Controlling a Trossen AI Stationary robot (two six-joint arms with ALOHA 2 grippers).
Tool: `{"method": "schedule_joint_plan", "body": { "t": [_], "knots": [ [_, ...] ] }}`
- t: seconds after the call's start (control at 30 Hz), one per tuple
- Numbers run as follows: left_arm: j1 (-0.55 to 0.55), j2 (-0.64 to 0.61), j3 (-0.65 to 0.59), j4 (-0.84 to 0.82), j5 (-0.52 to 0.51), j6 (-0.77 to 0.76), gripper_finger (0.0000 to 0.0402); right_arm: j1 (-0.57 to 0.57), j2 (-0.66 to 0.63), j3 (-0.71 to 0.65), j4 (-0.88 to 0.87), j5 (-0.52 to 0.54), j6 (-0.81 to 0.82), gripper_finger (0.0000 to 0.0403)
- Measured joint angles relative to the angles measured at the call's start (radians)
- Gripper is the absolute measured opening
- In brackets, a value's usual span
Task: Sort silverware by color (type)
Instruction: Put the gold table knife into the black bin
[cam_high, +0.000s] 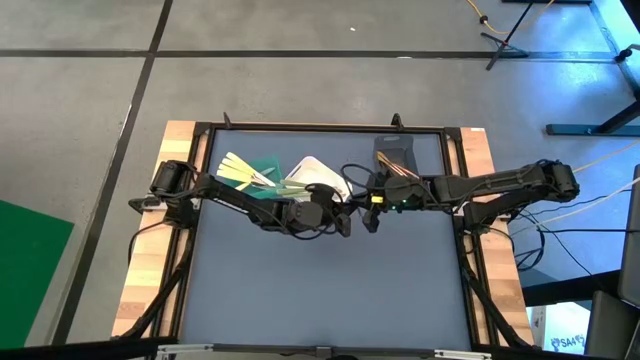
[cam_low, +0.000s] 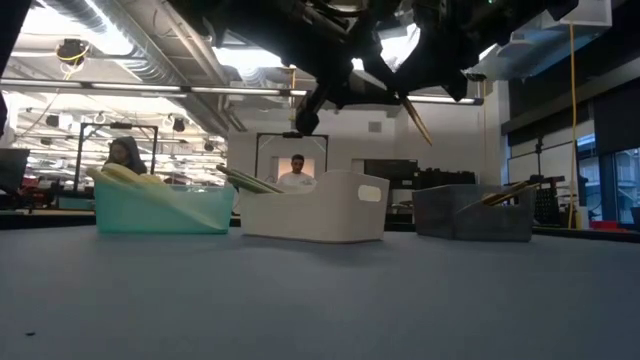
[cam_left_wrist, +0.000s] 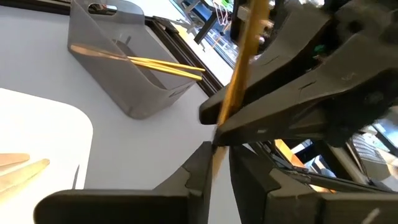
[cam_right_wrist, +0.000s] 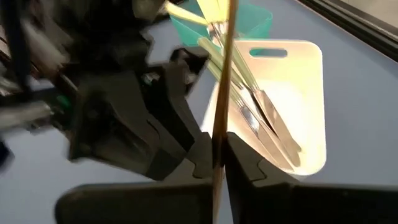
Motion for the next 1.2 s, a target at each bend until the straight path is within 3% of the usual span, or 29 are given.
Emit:
{"method": "schedule_joint_plan", "body": {
  "t": [0.43, 0.87, 1.03, 1.2],
  "knots": [
    [-0.001, 0.0, 0.0, 0.001, 0.002, 0.0, 0.0077, -0.011, -0.027, 0.001, -0.042, -0.038, -0.003, 0.0002],
    [-0.002, 0.0, 0.0, -0.042, 0.004, 0.001, 0.0079, -0.17, -0.058, 0.205, -0.589, -0.079, -0.052, 0.0001],
    [-0.008, 0.0, 0.0, -0.052, 0.004, 0.002, 0.0079, -0.286, -0.058, 0.262, -0.805, -0.079, -0.084, 0.0001],
    [-0.008, 0.0, 0.0, -0.051, 0.004, 0.001, 0.0076, -0.43, -0.05, 0.263, -0.91, -0.079, -0.119, 0.0001]
  ]
}}
